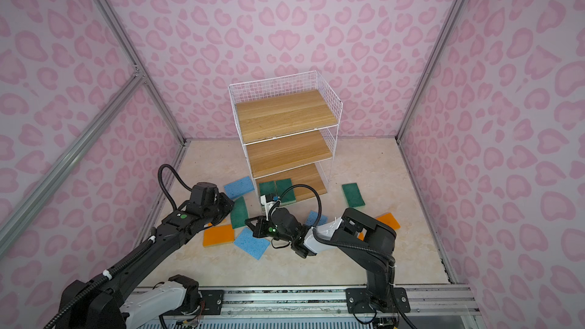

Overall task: Place and organize the cleaning sponges onto the shelf
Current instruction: 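Grasp the green sponge with the right gripper from the left gripper, then open and withdraw the left gripper while the right gripper carries the sponge shelfward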

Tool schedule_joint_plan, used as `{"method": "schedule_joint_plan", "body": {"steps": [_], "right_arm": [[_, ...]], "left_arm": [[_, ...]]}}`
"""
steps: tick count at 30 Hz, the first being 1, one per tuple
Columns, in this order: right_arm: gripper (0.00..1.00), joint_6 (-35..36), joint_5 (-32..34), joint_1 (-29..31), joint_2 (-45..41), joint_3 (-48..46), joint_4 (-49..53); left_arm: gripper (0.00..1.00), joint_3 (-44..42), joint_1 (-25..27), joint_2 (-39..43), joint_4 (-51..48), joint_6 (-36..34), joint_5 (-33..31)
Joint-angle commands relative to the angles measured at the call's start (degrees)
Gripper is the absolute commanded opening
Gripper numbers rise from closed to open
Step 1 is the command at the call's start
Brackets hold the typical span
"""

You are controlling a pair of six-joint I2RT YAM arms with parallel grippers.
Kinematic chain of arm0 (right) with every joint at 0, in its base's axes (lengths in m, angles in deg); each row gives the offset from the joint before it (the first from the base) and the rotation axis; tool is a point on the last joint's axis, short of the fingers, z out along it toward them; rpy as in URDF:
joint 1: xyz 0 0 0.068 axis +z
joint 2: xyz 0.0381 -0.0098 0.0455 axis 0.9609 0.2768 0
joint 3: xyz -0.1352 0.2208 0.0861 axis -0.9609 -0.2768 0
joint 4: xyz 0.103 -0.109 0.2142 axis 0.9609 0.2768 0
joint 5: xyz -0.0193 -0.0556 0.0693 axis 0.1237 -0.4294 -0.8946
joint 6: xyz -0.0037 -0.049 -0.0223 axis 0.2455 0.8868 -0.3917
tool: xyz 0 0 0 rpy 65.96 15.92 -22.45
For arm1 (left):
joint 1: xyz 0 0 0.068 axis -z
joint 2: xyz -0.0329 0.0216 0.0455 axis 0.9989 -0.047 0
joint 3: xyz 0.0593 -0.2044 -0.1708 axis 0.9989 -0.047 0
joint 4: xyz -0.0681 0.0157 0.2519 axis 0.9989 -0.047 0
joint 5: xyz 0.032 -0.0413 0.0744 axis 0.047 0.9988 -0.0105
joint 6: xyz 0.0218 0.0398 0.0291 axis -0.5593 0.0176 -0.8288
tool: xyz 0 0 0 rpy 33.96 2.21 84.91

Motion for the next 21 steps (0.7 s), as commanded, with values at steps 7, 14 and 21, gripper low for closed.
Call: {"method": "schedule_joint_plan", "body": {"steps": [7,14,21], "right_arm": [[0.00,1.24,1.36,-0.30,-1.79,-1.51,0.33],[0.00,4.10,-1.78,-1.45,-6.27,-4.01,5.45],[0.00,9.38,-2.53,-2.93,-16.00,-8.97,16.91]], "left_arm": [[0.64,0.59,0.00,1.42,-1.44,-2.96,-1.28],[0.98,-0.32,0.00,7.58,-2.59,-8.69,-3.80],[0.98,-3.82,0.00,12.73,-3.39,-13.33,-4.55]]}}
